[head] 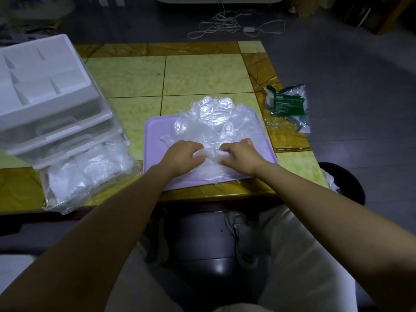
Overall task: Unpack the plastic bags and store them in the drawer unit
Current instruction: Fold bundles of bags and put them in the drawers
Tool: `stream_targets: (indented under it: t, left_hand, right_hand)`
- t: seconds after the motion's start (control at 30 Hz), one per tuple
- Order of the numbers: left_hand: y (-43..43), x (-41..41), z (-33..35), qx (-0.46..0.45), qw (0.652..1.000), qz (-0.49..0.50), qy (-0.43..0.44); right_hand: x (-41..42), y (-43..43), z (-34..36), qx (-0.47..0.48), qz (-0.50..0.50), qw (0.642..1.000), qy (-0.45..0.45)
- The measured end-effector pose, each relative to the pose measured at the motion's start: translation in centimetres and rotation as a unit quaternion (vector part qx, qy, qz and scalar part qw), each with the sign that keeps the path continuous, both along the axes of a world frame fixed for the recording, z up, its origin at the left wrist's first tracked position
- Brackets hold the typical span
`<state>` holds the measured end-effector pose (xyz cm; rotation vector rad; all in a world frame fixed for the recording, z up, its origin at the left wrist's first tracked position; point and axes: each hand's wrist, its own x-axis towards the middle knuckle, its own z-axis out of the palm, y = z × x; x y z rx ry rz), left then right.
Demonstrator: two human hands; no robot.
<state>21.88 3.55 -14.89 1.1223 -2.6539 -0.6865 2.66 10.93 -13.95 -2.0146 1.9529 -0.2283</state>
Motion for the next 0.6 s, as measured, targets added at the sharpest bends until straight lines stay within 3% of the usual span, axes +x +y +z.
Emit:
stream_targets:
  t: [0.07,0.13,0.23,0.3,0.37,0.43,0.47,0.53,0.6]
  left_hand:
    - [-0.1,0.4,-0.2,0.006,0.998,0.050,0.022]
    - [-0.1,0.6,-0.3,-0.072,0.990,0.115,0.029]
    - [0.4,1.0,0.5,-0.195,0.942,0.253,0.101]
    - [1.0,1.1,1.0,-0.176,0.923,0.301,0.164]
    - [1.7,0.8,1.5,-0.075,0.938,0.306,0.147]
    - [2.1,0.1,1.6,0.094,0.943,0.298,0.117]
    - [2.3,-0.3,1.7,0.218,0.916,0.307,0.135]
    - [2.6,-0.8,1.9,0.431,0.811,0.334,0.212]
    - [2.7,-0.8,2.0,0.518,0.725,0.354,0.285]
  right_hand:
    - [0.0,-0.2,-0.3,0.018,-0.049,0.996,-0.077]
    - [0.0,-0.7,-0.5,0.038,-0.093,0.984,-0.144]
    - [0.2,-1.6,-0.8,0.060,-0.155,0.959,-0.232]
    - [0.5,-2.0,-1.0,0.067,-0.204,0.932,-0.293]
    - [0.9,-2.2,-1.2,0.071,-0.243,0.907,-0.336]
    - [1.6,-2.2,-1.3,0.080,-0.261,0.894,-0.355]
    - [2.1,-2.0,-1.1,0.087,-0.260,0.891,-0.363]
    - [3.1,-1.7,-0.7,0.103,-0.254,0.878,-0.392]
    - [4.1,-1.5,-0.5,0.118,-0.249,0.860,-0.429]
